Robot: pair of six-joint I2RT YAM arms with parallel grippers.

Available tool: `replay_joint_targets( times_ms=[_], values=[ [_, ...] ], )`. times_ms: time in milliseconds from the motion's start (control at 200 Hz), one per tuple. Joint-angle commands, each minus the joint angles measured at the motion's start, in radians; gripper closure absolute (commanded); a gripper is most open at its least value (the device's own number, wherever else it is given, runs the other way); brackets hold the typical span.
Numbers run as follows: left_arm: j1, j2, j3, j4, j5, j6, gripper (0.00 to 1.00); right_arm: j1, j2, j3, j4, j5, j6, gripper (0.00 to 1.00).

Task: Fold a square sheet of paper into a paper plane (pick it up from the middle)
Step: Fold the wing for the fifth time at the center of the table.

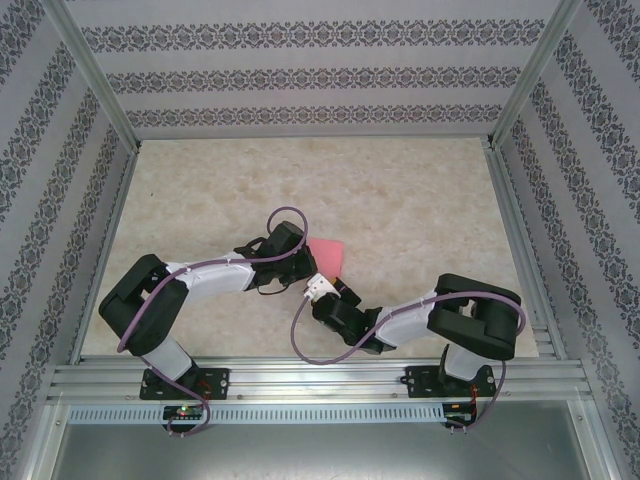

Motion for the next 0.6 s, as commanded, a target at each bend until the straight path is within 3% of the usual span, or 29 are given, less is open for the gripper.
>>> replay_joint_targets(
  times_ms=[0, 210, 425, 594],
  values=[
    [-0.012, 0.013, 0.008, 0.027, 0.013, -0.013, 0.93, 0.012, 0.035, 0.020, 0.060, 0.054, -0.034, 0.59],
    [-0.012, 0.015, 0.012, 0.027, 0.015, -0.016, 0.92, 0.014, 0.050, 0.025, 0.060, 0.082, -0.023, 0.69],
    [-0.012, 0.017, 0.018, 0.015, 0.013, -0.016, 0.91, 0.016, 0.052, 0.028, 0.060, 0.099, -0.012, 0.70],
    [-0.012, 0.018, 0.020, 0.005, 0.009, -0.016, 0.90, 0.017, 0.049, 0.025, 0.064, 0.103, 0.006, 0.80]
  ],
)
